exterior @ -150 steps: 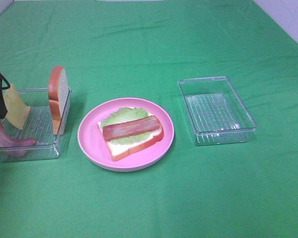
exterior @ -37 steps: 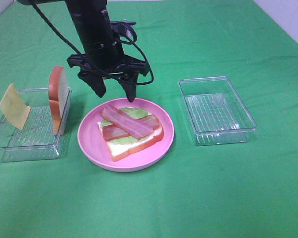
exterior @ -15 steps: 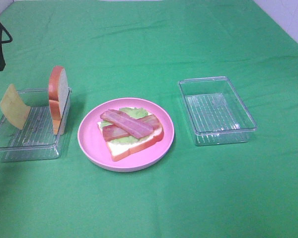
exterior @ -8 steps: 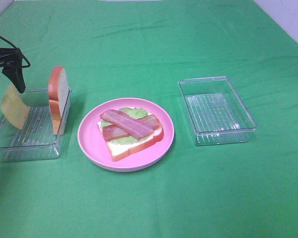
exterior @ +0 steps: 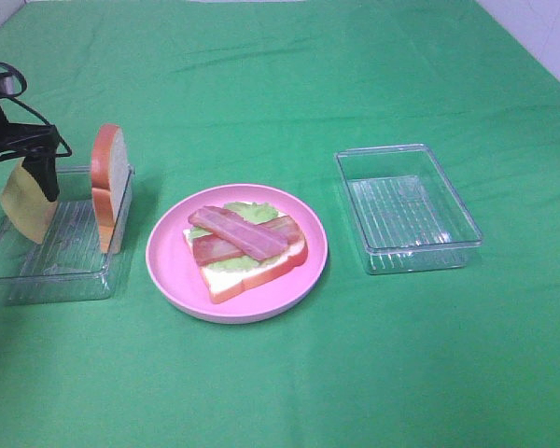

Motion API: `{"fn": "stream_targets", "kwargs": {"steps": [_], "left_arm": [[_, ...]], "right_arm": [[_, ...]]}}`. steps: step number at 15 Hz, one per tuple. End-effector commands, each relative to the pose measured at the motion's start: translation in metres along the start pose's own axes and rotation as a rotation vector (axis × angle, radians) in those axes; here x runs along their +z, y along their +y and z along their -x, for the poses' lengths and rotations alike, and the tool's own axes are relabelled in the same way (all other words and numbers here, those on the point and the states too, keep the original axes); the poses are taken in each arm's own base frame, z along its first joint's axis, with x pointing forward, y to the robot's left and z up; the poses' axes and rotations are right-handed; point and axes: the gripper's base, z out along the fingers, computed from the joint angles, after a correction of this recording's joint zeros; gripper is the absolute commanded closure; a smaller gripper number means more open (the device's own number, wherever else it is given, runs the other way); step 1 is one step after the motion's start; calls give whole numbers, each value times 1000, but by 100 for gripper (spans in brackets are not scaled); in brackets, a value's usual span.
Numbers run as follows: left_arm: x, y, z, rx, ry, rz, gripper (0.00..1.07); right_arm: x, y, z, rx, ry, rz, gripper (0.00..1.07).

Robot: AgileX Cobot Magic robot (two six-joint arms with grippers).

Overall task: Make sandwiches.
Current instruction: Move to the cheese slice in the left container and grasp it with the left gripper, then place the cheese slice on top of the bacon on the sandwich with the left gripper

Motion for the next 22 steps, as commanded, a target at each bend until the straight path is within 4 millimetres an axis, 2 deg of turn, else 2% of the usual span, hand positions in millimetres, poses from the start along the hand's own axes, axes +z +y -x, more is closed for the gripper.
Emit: {"fn": "stream_targets", "kwargs": {"steps": [1,3,5,6,7,9,11,12,13,14,20,22], "left_arm": [[0,-1,4,4,-23,1,16],[-6,-1,7,5,-36,6,21],[-13,-2,11,2,-48,8,32],[-14,-2,11,-3,-50,8,39],[-13,-2,11,-4,-49,8,53],[-11,-1,12,-5,-48,8,68],[-2,-1,12,-24,-29,11,70],[1,-1,12,-45,-21,11,76],[1,0,12,-53,-23,16,95],[0,0,13,-49,-33,23,107],[-7,1,12,-42,-34,32,107],[-16,-2,11,-44,-16,20,107]], "right_arm": [[-3,0,-2,10,-35,1,20],[-3,0,-2,10,-35,1,20],[-3,0,-2,10,-35,1,20],[-3,0,-2,10,-35,1,20],[-3,0,-2,10,-35,1,20],[-3,0,-2,10,-35,1,20],[-3,0,-2,10,-35,1,20],[-3,0,-2,10,-35,1,20],[-3,0,-2,10,-35,1,20],[-3,0,-2,10,-35,1,20],[-3,0,-2,10,-35,1,20],[-3,0,-2,10,-35,1,20]]}}
